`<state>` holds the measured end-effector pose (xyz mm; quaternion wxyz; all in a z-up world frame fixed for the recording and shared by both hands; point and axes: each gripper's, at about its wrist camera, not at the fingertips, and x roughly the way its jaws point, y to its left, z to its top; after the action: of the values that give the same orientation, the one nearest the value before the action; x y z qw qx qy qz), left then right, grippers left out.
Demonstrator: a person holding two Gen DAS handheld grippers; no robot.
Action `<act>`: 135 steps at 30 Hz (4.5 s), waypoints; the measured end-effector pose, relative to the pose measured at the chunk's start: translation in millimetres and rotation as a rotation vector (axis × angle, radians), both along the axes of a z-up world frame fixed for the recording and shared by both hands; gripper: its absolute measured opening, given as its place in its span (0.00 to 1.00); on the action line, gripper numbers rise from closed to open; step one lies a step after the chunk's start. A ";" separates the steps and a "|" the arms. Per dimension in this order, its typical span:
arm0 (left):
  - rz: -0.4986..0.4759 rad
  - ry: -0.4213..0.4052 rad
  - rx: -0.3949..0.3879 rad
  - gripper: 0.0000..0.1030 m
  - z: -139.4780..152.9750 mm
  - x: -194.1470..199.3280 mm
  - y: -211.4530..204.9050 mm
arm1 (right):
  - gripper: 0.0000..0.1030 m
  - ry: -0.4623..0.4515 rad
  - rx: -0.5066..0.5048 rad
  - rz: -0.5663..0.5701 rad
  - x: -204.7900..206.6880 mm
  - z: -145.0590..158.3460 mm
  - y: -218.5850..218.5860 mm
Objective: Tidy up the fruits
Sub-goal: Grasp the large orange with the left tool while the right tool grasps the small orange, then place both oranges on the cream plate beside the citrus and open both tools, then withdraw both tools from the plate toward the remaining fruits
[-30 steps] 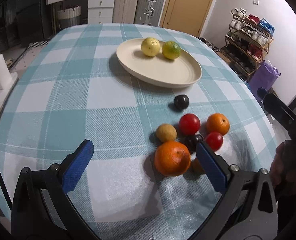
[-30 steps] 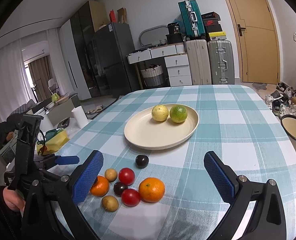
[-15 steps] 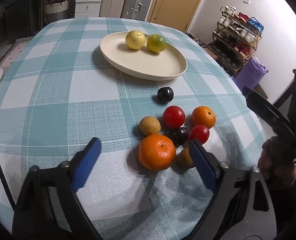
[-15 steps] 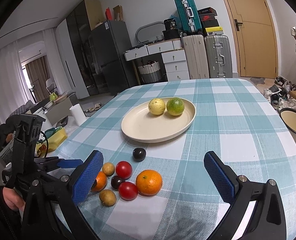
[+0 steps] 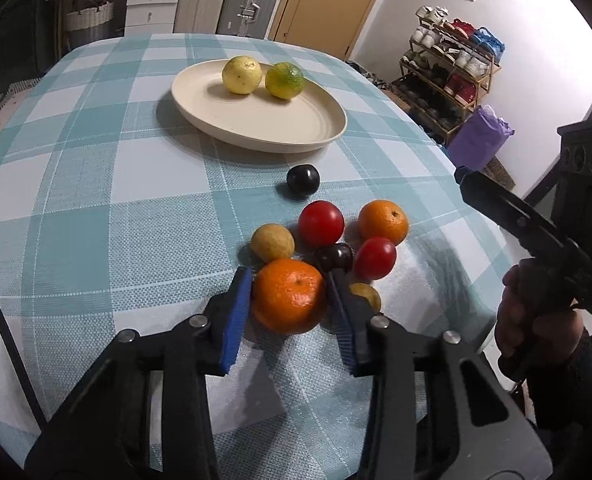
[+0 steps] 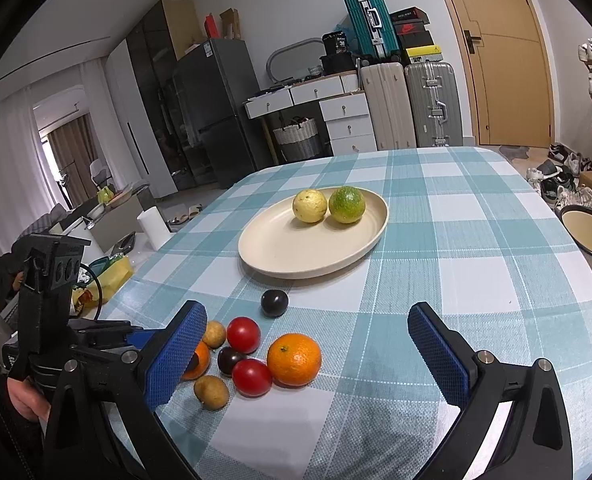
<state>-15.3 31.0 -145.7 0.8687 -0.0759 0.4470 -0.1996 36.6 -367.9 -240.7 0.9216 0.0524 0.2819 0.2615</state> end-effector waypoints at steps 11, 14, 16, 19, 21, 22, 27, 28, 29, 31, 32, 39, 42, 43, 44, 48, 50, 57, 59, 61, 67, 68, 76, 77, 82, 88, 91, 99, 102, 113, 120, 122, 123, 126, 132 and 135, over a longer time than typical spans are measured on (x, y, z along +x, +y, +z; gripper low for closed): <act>0.030 0.006 -0.011 0.34 3.6 -0.1 13.5 | 1.00 0.083 0.006 0.005 6.8 -8.8 0.6; 0.044 -0.003 -0.014 0.34 8.5 -0.1 20.1 | 1.00 0.105 -0.004 0.011 8.9 -13.1 3.9; 0.047 -0.007 -0.016 0.34 11.6 -0.5 23.0 | 1.00 0.116 -0.004 0.021 10.2 -15.9 6.1; 0.041 -0.012 -0.031 0.34 16.0 -1.7 26.7 | 1.00 0.137 -0.006 0.023 12.9 -20.4 8.3; 0.040 -0.020 -0.035 0.34 18.6 -3.0 28.3 | 1.00 0.157 0.000 0.019 15.8 -23.4 8.2; 0.041 -0.022 -0.038 0.34 19.4 -3.8 28.6 | 0.99 0.168 0.007 0.018 17.3 -24.7 7.9; 0.047 -0.030 -0.051 0.34 22.0 -6.5 32.9 | 0.95 0.212 0.040 0.021 22.8 -29.2 8.0; 0.049 -0.029 -0.054 0.34 21.8 -6.6 33.7 | 0.92 0.217 0.038 0.024 23.6 -30.0 9.4; 0.052 -0.028 -0.057 0.34 21.9 -6.5 35.6 | 0.87 0.222 0.033 0.028 24.8 -30.8 11.0; 0.057 -0.027 -0.064 0.34 21.5 -6.4 37.5 | 0.81 0.235 0.020 0.036 26.0 -32.8 15.3; 0.057 -0.026 -0.067 0.34 21.1 -6.6 38.3 | 0.79 0.242 0.018 0.041 26.5 -34.0 17.3; 0.064 -0.025 -0.085 0.34 21.8 -6.2 44.2 | 0.55 0.264 0.011 0.038 28.9 -38.1 20.8; 0.068 -0.026 -0.092 0.34 22.7 -5.7 45.8 | 0.45 0.291 0.010 0.034 31.7 -42.5 20.9; 0.068 -0.027 -0.092 0.34 23.3 -5.5 45.6 | 0.42 0.302 0.014 0.038 32.9 -44.5 20.9; 0.069 -0.030 -0.092 0.34 24.0 -5.3 45.8 | 0.38 0.310 0.033 0.047 33.5 -45.5 20.3; 0.072 -0.038 -0.097 0.34 27.4 -1.5 46.2 | 0.37 0.304 0.044 0.051 31.7 -45.4 18.7; 0.076 -0.040 -0.101 0.34 29.1 2.6 46.3 | 0.37 0.296 0.048 0.049 31.0 -44.1 17.2; 0.088 -0.059 -0.102 0.34 40.1 24.3 47.3 | 0.37 0.235 0.091 0.035 32.6 -24.6 6.5; 0.092 -0.066 -0.101 0.34 44.3 32.8 48.0 | 0.37 0.212 0.106 0.037 36.1 -17.3 4.5; 0.095 -0.074 -0.102 0.34 49.5 43.8 48.5 | 0.37 0.193 0.121 0.039 40.8 -10.8 3.6; 0.105 -0.098 -0.101 0.34 62.8 81.2 48.3 | 0.37 0.150 0.142 0.064 65.8 7.7 8.1; 0.108 -0.100 -0.100 0.34 64.1 87.2 48.0 | 0.37 0.143 0.144 0.066 69.8 10.1 9.0; 0.126 -0.076 -0.107 0.34 64.3 144.2 46.2 | 0.37 0.143 0.167 0.099 111.1 19.7 27.3; 0.127 -0.070 -0.109 0.34 63.0 152.0 45.7 | 0.37 0.147 0.166 0.102 115.5 19.3 29.9; 0.136 -0.036 -0.133 0.34 52.5 185.8 46.5 | 0.37 0.179 0.149 0.127 138.4 13.4 47.7; 0.141 -0.015 -0.129 0.34 42.9 220.2 46.2 | 0.37 0.218 0.138 0.154 161.4 3.6 66.9; 0.142 0.001 -0.134 0.34 37.8 235.6 47.9 | 0.37 0.235 0.132 0.170 168.8 -3.2 75.2; 0.132 0.041 -0.156 0.34 25.2 269.0 50.3 | 0.37 0.286 0.116 0.180 187.4 -18.1 91.2; 0.126 0.050 -0.160 0.34 21.4 277.6 49.2 | 0.37 0.279 0.104 0.191 190.0 -18.4 97.8; 0.117 0.057 -0.184 0.38 23.7 288.1 48.0 | 0.50 0.268 0.116 0.181 194.6 -17.9 109.0; 0.134 0.045 -0.158 0.42 34.3 273.1 51.4 | 0.61 0.216 0.117 0.162 176.7 -8.9 94.7; 0.134 0.035 -0.144 0.42 38.7 265.2 50.2 | 0.63 0.213 0.116 0.148 171.9 -7.7 87.1; 0.133 0.030 -0.136 0.43 40.8 260.1 49.1 | 0.66 0.210 0.114 0.139 170.1 -7.1 83.8; 0.140 0.016 -0.115 0.44 45.5 244.3 45.8 | 0.70 0.190 0.112 0.110 162.7 -3.5 71.2; 0.133 -0.012 -0.093 0.44 53.8 211.3 34.2 | 0.80 0.142 0.132 0.062 148.4 5.8 49.8; 0.134 -0.025 -0.079 0.44 58.8 194.3 29.3 | 0.82 0.125 0.123 0.039 142.4 10.9 42.6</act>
<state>179.1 60.4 -86.9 0.8819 -0.1374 0.4219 -0.1596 179.0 -325.3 -229.8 0.8920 0.1196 0.3232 0.2926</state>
